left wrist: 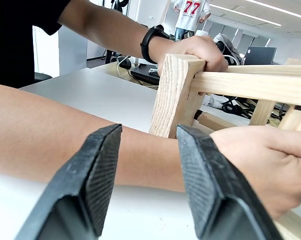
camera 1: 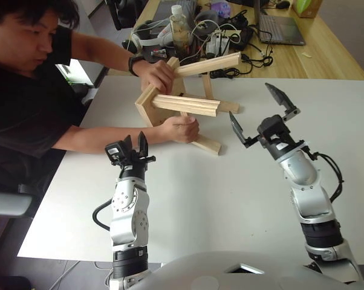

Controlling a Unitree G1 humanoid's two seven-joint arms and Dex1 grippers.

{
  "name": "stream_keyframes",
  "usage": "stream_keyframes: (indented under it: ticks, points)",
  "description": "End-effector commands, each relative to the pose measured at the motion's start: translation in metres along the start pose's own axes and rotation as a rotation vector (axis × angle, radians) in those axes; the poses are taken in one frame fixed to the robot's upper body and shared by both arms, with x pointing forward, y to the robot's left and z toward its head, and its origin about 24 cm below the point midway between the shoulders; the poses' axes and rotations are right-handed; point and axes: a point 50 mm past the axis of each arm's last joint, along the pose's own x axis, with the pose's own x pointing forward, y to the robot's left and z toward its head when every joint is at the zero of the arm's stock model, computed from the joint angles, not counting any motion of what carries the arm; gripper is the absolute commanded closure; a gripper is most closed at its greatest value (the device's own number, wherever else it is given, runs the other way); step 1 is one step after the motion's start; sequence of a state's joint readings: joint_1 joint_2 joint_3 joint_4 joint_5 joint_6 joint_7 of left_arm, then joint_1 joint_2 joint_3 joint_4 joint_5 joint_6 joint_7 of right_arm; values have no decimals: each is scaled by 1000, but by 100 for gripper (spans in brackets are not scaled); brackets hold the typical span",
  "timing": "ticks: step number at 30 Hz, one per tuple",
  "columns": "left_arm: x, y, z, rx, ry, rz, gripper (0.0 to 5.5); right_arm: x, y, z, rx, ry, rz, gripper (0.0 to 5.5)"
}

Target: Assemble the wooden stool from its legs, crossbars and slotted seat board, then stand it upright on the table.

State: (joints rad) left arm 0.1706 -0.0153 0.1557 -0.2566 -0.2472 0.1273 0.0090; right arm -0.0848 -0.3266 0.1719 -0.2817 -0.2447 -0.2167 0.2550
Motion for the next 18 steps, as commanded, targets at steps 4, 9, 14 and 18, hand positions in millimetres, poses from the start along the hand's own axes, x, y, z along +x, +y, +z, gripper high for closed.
stream_keyframes:
  ticks: [4,9,14,18]
  points:
    - [-3,-1,0,-12,-1,24,347,8,-8,30,-212,-203,76,15]
    - [-1,2,2,-17,-8,42,347,18,11,30,-181,-225,192,15]
    - [2,3,3,-21,-11,39,347,39,36,27,-174,-216,303,15]
    - [4,3,3,-22,-13,35,347,53,47,19,-295,-173,384,15]
